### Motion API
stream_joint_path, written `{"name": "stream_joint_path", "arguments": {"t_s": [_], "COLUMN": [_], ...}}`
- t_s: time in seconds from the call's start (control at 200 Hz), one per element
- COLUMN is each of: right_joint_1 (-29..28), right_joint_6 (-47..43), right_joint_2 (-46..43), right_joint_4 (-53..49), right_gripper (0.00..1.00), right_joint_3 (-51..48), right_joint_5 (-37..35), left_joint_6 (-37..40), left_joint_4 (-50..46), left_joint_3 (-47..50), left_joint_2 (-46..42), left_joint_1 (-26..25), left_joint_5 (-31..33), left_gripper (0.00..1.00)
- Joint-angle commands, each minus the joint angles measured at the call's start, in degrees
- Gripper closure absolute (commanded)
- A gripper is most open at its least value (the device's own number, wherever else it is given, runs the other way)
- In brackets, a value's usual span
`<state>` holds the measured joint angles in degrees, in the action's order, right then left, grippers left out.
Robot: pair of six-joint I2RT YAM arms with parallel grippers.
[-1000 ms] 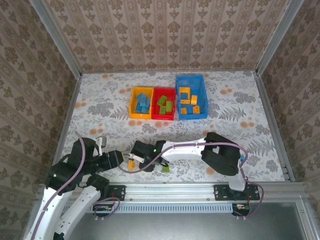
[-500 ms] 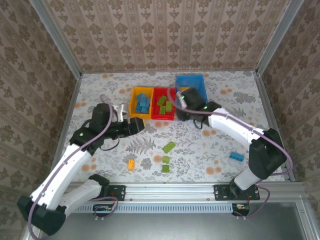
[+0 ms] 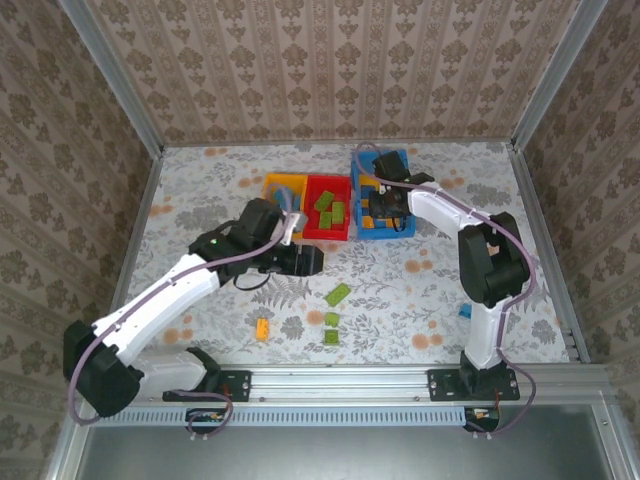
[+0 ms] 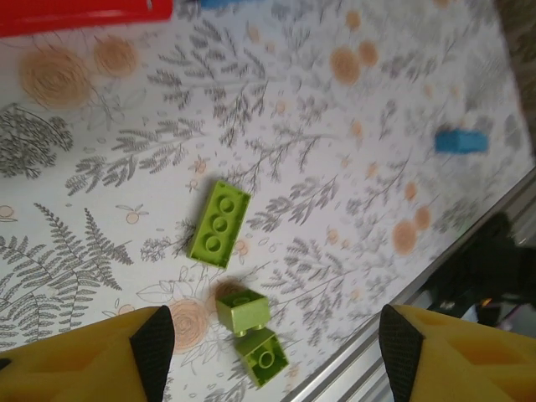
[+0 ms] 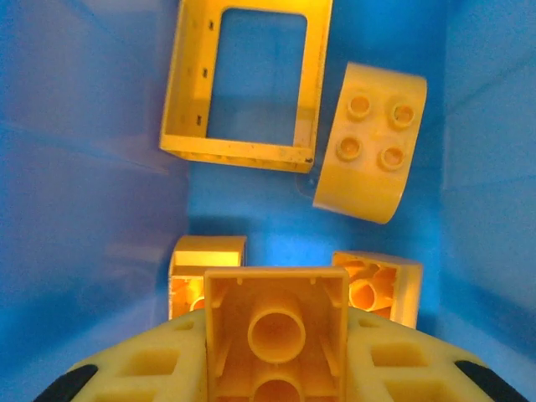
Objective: Sort the legos into containers by color
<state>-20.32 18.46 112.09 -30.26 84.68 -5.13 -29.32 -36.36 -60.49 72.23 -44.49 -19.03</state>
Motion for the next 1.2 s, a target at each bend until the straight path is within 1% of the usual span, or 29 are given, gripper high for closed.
{"name": "stream_joint_path", "arguments": {"t_s": [0.0,0.085,0.165,0.265,0.345,0.52,0.605,0.66,0.77,0.885,0.975,1.045,1.195], "right_joint_1": [0.4,0.3,0.2,-0.2,-0.8,-2.6,-2.9,-3.0,-3.2,-3.4,-3.7,-3.8,-3.8], "right_joint_6": [1.5,0.9,0.6,0.7,1.0,3.7,6.4,7.8,10.6,12.7,13.9,14.4,15.8], "right_joint_2": [0.3,-0.5,-2.3,-6.2,-11.2,-25.5,-31.9,-37.7,-44.9,-49.8,-52.6,-54.3,-57.9], "right_joint_4": [-2.8,-3.1,-3.7,-4.6,-4.7,-2.6,-1.9,-1.7,-3.1,-5.7,-7.3,-7.9,-7.5], "right_gripper": [0.56,0.46,0.40,0.37,0.35,0.31,0.30,0.30,0.29,0.29,0.29,0.30,0.31], "right_joint_3": [1.8,2.3,2.9,2.7,0.8,-10.0,-16.5,-20.4,-25.5,-28.1,-29.2,-29.9,-31.7], "right_joint_5": [1.0,0.8,0.7,0.2,-0.2,1.1,3.1,4.3,5.9,6.9,7.5,8.4,11.3], "left_joint_6": [5.5,6.8,7.7,9.5,11.1,14.9,16.5,17.5,18.6,19.0,19.3,19.3,19.2], "left_joint_4": [-4.1,-5.2,-6.0,-7.0,-7.8,-9.1,-9.1,-9.3,-10.6,-12.7,-13.1,-12.9,-12.6], "left_joint_3": [-2.8,-4.0,-5.3,-7.1,-8.2,-11.4,-13.0,-14.1,-16.5,-18.9,-19.7,-19.9,-19.8], "left_joint_2": [3.8,7.3,10.6,14.6,18.0,25.6,28.9,31.2,35.1,38.7,40.8,41.8,43.3], "left_joint_1": [-2.8,-4.7,-6.2,-8.3,-10.0,-12.1,-12.8,-13.1,-13.5,-13.4,-13.4,-13.5,-13.5], "left_joint_5": [3.9,5.5,6.7,8.5,10.6,15.5,16.2,16.1,16.8,17.4,17.0,16.6,15.7], "left_gripper": [0.29,0.28,0.26,0.23,0.21,0.20,0.20,0.20,0.21,0.24,0.29,0.35,0.51]}}
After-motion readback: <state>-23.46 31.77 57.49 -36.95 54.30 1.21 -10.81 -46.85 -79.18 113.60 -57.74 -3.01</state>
